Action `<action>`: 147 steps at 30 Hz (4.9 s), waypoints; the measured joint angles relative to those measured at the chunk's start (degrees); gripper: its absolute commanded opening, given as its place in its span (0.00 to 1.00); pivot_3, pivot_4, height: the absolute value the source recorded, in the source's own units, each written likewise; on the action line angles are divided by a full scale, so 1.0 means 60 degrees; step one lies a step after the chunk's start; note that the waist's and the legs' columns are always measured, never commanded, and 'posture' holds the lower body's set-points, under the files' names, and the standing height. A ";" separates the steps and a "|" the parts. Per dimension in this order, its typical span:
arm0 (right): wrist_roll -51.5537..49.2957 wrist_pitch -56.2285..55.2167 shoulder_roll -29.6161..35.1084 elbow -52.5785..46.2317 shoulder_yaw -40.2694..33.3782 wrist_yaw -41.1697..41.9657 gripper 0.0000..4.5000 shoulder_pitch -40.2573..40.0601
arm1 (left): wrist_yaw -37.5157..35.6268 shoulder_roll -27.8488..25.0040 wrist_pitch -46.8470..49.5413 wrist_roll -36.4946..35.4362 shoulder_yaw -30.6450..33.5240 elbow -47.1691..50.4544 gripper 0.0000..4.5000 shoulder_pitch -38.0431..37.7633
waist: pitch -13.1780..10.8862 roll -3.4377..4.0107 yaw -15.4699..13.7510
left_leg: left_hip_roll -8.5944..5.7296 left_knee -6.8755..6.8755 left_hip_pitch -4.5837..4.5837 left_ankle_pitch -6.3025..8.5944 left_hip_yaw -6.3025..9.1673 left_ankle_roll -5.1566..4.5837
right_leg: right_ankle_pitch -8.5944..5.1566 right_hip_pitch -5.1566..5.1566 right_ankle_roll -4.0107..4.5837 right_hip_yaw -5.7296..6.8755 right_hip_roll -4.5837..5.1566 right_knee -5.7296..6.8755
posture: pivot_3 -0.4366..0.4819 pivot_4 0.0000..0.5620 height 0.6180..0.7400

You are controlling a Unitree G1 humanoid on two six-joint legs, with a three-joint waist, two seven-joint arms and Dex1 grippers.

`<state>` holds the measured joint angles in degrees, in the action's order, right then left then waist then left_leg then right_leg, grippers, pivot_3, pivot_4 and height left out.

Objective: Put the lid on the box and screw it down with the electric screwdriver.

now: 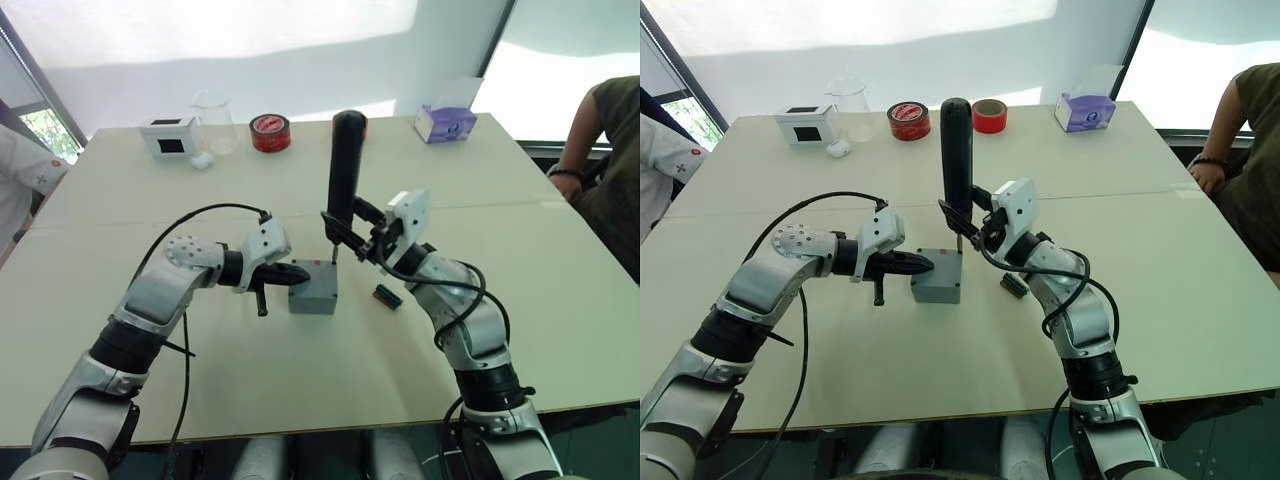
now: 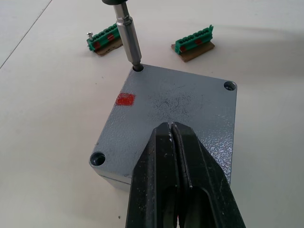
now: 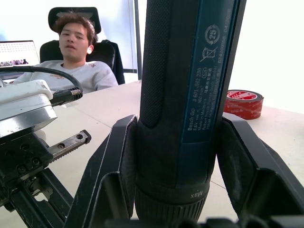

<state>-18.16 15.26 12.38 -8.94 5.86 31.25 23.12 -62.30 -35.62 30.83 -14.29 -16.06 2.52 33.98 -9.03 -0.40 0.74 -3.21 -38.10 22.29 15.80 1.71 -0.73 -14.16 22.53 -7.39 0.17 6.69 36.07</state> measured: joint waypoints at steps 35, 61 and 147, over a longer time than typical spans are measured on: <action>-0.1895 0.3616 0.0698 -0.1069 -0.1016 -0.0927 0.40 0.1006 | -0.0039 0.0058 -0.0068 -0.0136 0.0288 -0.0262 0.00 -0.0005 | -0.0009 0.0021 -0.0026 | 0.0000 0.0025 0.0088 0.0000 0.0003 0.0002 | -0.0002 0.0098 0.0004 -0.0001 0.0014 -0.0006 | 0.48 0.27 1.00; -0.3360 1.2737 0.7199 0.4066 -0.1627 -0.0829 0.40 0.3431 | 0.0416 -0.0809 0.2557 -0.3346 0.1812 0.3495 0.00 -0.1560 | -0.0124 0.0103 0.0072 | 0.0012 -0.0005 0.0328 -0.0002 -0.0052 -0.0005 | 0.0011 0.0333 0.0009 -0.0013 0.0016 -0.0004 | 0.48 0.27 1.00; 0.1010 0.2803 0.4125 -0.0175 0.2894 0.4508 0.98 0.1459 | 0.1211 -0.0138 0.0964 -0.0160 0.0905 0.1320 0.00 -0.1919 | -0.0203 0.0022 -0.0211 | -0.0009 -0.0153 0.0350 -0.0024 0.0001 0.0032 | 0.0062 0.0289 -0.0022 -0.0002 0.0004 0.0020 | 0.48 0.27 1.00</action>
<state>-12.10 32.07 37.13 -9.99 23.23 58.29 31.87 -55.04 -36.45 36.62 -15.25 -10.62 10.44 22.46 -10.25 -0.27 -0.53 -3.26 -39.02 24.39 15.65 1.72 -0.54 -13.79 24.26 -7.52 0.16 6.71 36.19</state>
